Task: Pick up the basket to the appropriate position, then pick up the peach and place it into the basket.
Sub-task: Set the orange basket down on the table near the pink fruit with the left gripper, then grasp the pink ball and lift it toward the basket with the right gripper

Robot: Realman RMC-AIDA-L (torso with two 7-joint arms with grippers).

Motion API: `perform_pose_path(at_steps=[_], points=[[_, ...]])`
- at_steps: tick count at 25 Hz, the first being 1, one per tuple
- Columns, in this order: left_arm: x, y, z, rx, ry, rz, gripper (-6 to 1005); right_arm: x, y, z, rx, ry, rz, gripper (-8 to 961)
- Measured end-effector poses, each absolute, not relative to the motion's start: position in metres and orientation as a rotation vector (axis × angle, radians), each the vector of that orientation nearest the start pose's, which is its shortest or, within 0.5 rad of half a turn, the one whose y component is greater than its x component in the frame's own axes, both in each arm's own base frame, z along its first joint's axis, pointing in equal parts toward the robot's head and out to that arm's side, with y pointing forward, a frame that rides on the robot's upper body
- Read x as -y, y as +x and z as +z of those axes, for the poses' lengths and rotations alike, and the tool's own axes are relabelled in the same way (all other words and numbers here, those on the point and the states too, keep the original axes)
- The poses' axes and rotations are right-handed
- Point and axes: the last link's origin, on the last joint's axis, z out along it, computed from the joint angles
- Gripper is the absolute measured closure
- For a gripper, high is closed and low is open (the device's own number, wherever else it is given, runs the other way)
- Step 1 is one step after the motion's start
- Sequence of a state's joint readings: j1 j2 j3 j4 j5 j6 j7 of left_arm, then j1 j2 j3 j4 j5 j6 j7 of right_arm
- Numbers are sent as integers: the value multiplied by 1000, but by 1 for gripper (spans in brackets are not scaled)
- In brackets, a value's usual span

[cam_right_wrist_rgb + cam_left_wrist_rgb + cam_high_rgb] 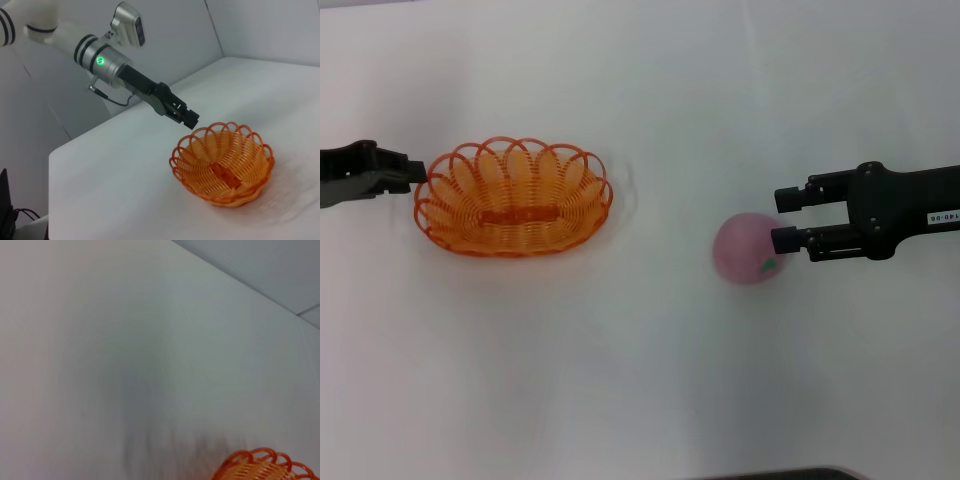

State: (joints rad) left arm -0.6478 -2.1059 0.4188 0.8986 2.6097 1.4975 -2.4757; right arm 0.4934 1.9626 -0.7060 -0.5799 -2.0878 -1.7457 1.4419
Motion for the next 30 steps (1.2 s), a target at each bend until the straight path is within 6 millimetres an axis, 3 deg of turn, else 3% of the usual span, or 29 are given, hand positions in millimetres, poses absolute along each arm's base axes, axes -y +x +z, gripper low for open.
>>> perform_pose_path(at_steps=[2, 5, 10, 14, 18, 22, 27, 30], points=[[-355, -297, 39, 1871, -2062, -304, 810, -295, 292, 25, -794, -2902, 634, 303], [-352, -299, 41, 1875, -2065, -302, 614, -295, 292, 25, -793, -2901, 636, 302], [-344, -298, 54, 1817, -2097, -419, 540, -298, 290, 27, -802, -2891, 648, 300], [-333, -290, 71, 1640, -2205, -634, 481, -308, 279, 35, -836, -2857, 725, 298], [-307, -283, 85, 1323, -2303, -932, 451, -325, 258, 46, -856, -2854, 811, 296], [-288, -281, 81, 1138, -2346, -1037, 440, -345, 229, 56, -893, -2893, 813, 294], [-270, -290, 64, 973, -2449, -933, 390, -364, 178, 73, -817, -3023, 601, 291], [-260, -294, 55, 902, -2553, -836, 275, -367, 163, 75, -768, -3072, 470, 290]])
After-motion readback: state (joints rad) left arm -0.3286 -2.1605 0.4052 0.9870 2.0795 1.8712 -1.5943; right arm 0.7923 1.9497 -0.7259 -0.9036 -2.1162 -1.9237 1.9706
